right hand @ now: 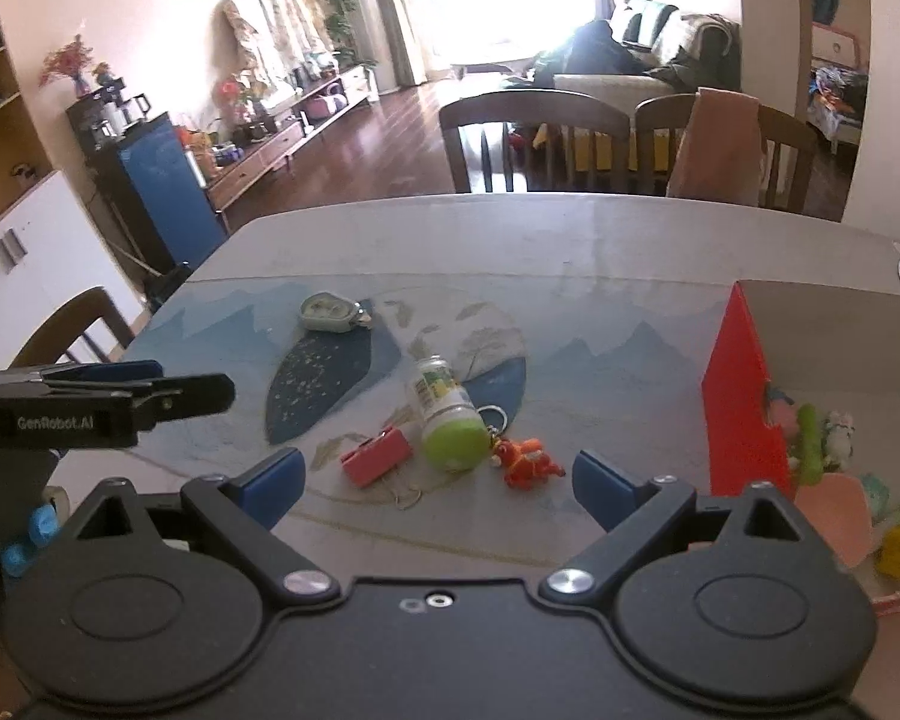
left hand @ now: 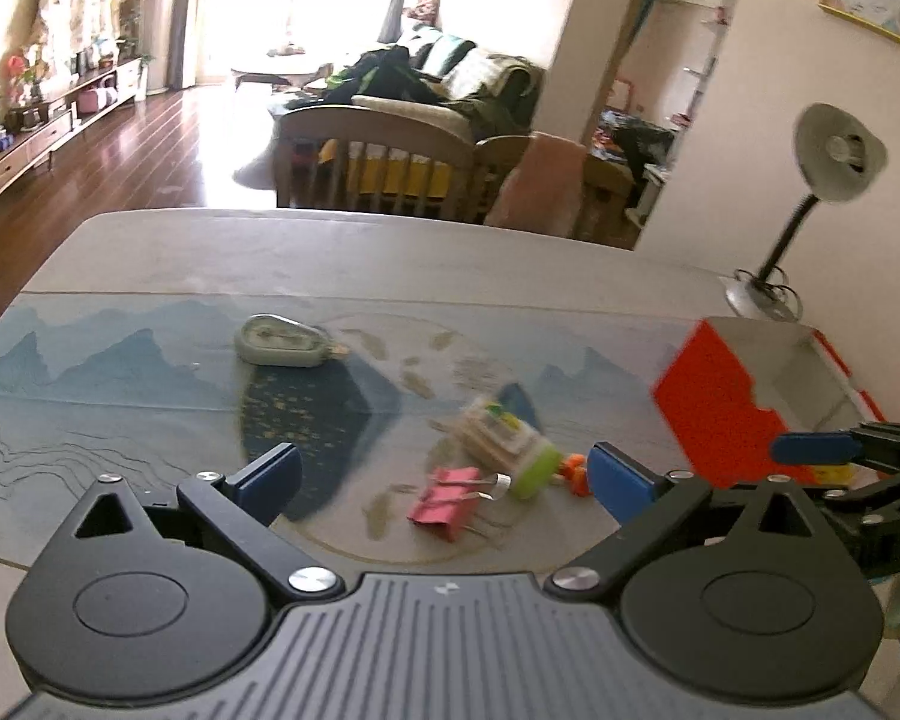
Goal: Organize rigid objects
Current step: 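Withdraw both open tools from the box toward the remaining table items, then grasp the white correction tape with left tool while right tool grasps the green-capped bottle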
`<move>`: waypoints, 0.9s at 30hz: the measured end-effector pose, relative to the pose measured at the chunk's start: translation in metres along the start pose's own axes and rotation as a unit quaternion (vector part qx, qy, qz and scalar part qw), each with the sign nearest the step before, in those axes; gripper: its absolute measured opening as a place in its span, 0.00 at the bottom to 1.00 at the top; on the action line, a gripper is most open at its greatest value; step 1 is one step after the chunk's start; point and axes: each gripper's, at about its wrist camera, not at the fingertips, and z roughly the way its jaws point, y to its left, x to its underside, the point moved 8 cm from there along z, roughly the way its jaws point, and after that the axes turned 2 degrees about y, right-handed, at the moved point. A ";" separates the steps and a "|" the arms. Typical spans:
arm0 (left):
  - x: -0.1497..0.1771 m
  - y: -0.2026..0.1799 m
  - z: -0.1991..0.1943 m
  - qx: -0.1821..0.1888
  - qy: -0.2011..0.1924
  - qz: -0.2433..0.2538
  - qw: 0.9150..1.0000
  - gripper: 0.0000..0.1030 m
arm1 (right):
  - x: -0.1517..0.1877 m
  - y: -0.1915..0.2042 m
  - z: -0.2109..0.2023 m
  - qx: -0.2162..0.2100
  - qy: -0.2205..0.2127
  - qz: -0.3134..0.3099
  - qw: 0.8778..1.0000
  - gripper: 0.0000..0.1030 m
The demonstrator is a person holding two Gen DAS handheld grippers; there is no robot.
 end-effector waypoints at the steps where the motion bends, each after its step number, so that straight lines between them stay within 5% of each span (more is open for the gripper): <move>1: -0.003 0.008 0.004 -0.005 -0.001 -0.004 1.000 0.99 | -0.002 0.001 0.005 0.003 0.000 0.003 1.000 0.92; 14: -0.044 0.083 0.094 -0.035 0.020 -0.019 0.999 0.99 | -0.015 0.002 0.070 0.039 0.037 0.002 0.999 0.83; 27: -0.047 0.119 0.168 -0.052 0.060 0.048 0.996 0.99 | -0.024 0.002 0.125 0.057 0.071 -0.018 0.996 0.70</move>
